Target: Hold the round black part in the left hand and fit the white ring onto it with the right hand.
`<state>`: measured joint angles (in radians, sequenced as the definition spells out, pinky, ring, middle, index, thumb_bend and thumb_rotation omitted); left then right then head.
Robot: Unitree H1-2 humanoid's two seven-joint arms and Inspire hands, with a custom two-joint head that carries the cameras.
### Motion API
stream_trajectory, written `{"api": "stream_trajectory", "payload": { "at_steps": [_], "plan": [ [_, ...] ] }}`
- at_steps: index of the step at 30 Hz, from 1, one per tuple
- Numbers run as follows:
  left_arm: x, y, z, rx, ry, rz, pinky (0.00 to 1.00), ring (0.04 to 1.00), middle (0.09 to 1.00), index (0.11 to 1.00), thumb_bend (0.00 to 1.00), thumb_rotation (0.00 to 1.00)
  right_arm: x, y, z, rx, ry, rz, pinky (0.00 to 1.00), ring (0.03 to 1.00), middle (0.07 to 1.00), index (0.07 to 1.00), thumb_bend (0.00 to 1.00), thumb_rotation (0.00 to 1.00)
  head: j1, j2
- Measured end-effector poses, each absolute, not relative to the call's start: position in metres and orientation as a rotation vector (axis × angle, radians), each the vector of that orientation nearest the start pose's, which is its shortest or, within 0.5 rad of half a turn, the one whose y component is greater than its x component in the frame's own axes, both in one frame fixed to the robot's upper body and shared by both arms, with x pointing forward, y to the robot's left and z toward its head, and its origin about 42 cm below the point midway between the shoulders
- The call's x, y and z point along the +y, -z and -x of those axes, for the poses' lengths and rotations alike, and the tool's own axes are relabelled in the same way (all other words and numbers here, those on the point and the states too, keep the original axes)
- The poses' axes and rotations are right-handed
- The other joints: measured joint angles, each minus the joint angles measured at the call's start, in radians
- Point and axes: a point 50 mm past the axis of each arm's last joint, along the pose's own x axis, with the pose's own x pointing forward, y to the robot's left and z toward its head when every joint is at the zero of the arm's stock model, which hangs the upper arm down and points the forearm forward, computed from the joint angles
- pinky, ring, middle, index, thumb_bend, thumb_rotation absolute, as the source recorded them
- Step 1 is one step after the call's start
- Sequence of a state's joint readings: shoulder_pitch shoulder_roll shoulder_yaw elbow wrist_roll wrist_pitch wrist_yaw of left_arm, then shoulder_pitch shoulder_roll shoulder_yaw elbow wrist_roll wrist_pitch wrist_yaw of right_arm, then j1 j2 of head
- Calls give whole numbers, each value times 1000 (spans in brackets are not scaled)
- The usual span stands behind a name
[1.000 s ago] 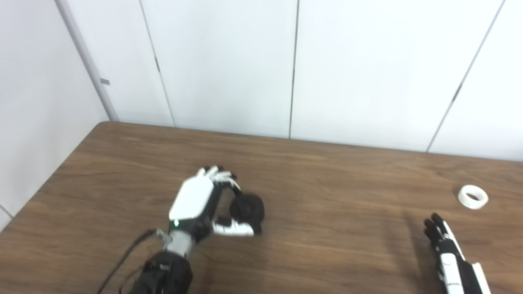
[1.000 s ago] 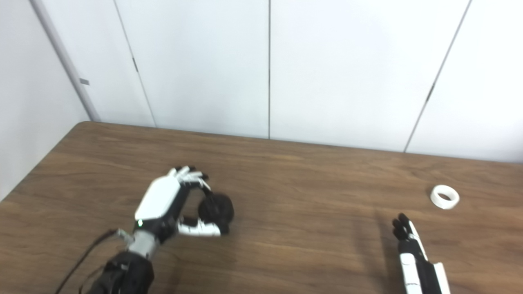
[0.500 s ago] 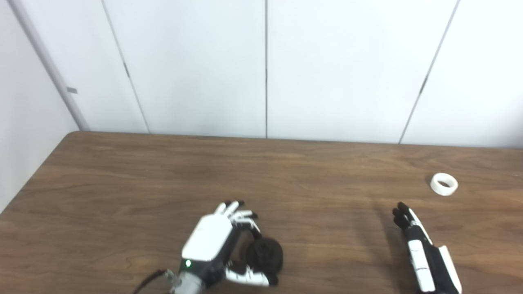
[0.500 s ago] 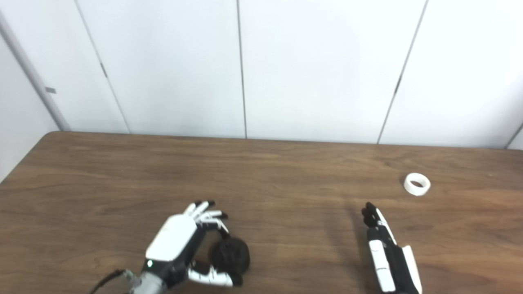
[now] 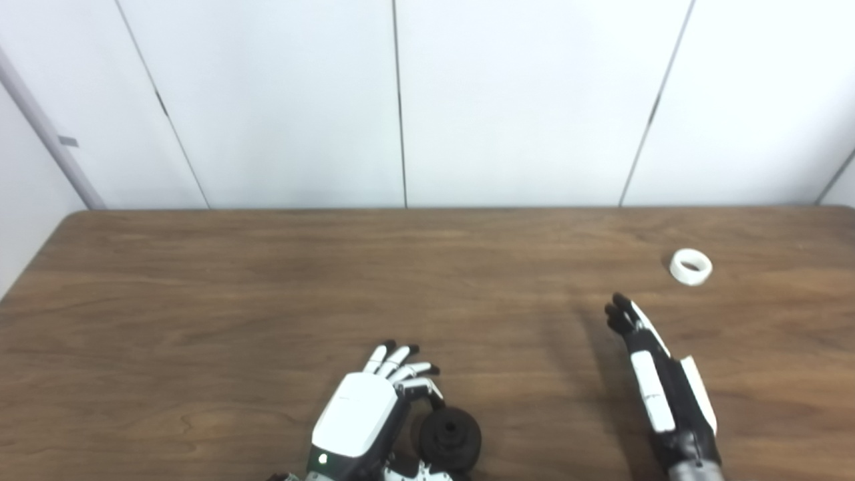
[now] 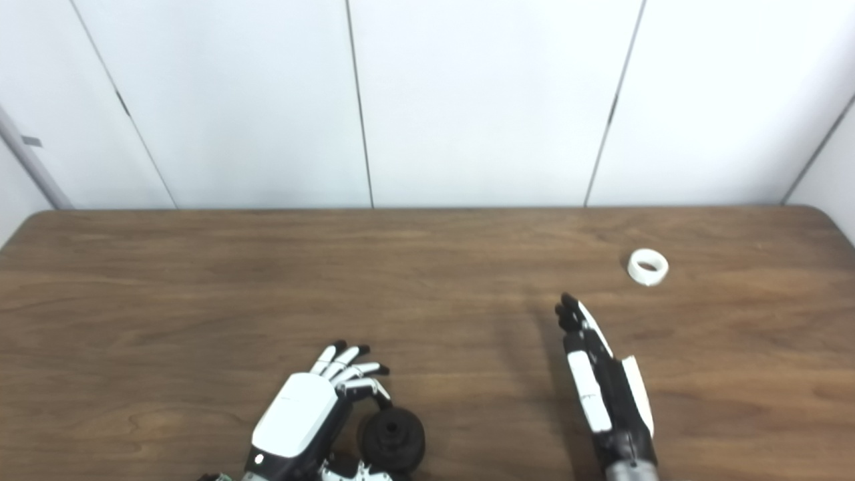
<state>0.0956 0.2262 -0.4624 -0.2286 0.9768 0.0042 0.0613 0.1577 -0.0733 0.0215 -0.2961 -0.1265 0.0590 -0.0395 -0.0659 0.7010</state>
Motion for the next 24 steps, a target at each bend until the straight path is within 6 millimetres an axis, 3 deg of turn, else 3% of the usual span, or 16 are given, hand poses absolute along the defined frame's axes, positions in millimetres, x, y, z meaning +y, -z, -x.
{"api": "stream_trajectory", "payload": {
  "at_steps": [8, 13, 16, 19, 21, 24],
  "plan": [
    [156, -113, -217, -333, 337, -1084, 1000, 943, 821, 484, 524, 52, -239, -138, -231, -80, 72, 189, 1000, 945, 918, 922, 514, 997, -23, 20],
    [157, -113, -216, -331, 333, -1082, 1000, 947, 821, 484, 524, 53, -245, -142, -232, -69, 90, 191, 998, 967, 935, 925, 539, 916, -44, 26],
    [158, -113, -217, -330, 330, -1084, 1000, 946, 819, 484, 524, 53, -250, -148, -234, -62, 113, 219, 957, 949, 932, 912, 581, 826, -67, 31],
    [159, -113, -217, -328, 328, -1086, 1000, 941, 816, 484, 524, 53, -257, -151, -238, -40, 154, 303, 850, 890, 901, 872, 568, 713, -109, 37],
    [161, -112, -218, -324, 326, -1088, 1000, 937, 812, 484, 524, 52, -262, -156, -243, -42, 170, 346, 844, 879, 885, 843, 576, 563, -149, 40],
    [166, -112, -219, -319, 326, -1087, 1000, 933, 810, 484, 524, 51, -271, -172, -255, -61, 205, 386, 813, 860, 874, 818, 636, 428, -204, 38]
  ]
}}
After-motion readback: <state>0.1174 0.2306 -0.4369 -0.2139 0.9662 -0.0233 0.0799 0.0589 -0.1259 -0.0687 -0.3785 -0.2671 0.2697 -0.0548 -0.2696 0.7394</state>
